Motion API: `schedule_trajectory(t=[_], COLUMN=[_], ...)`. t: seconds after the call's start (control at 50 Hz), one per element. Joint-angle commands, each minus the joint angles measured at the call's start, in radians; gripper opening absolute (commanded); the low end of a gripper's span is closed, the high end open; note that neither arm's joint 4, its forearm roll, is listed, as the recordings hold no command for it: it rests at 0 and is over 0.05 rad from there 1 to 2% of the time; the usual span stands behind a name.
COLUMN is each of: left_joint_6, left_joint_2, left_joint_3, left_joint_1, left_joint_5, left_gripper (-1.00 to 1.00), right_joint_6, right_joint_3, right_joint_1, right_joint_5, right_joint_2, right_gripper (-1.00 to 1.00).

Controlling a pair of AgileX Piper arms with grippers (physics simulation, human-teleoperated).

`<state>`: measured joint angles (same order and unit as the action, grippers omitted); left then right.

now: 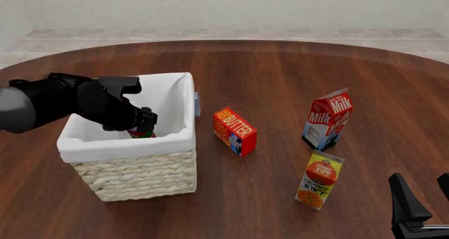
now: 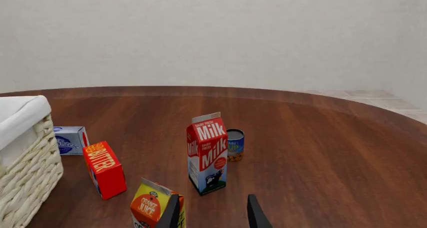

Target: Pick up the tomato sauce, and put it in the basket.

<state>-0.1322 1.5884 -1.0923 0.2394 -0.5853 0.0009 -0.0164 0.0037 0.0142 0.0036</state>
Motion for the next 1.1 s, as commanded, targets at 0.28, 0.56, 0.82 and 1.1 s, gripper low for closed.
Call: schedule_trajectory(t=[0.28,0.56,0.82,1.1], left_joint_6=[0.009,0.005,-0.008,-0.045], left_joint_2=[0.005,-0.004,-0.077,-0.189], left_joint_3=[-0.001,-0.005,-0.043,-0.052], left_joint_1=[-0.001,0.002,0.011,0.034], left_joint_5=[0.006,-0.005,-0.076,-0.149], left_gripper=[1.00,1.00,1.00,1.00], right_joint_6=[0.000,0.000,0.000,0.000], right_joint_3=[0.001,0.001,0.001,0.001], right_joint_1=[-0.002,-0.002,-0.001,-0.001], right_joint_5=[-0.002,-0.002,-0.002,-0.002], right_joint_2=[0.001,0.000,0.001,0.001], right_gripper=[1.00,1.00,1.00,1.00])
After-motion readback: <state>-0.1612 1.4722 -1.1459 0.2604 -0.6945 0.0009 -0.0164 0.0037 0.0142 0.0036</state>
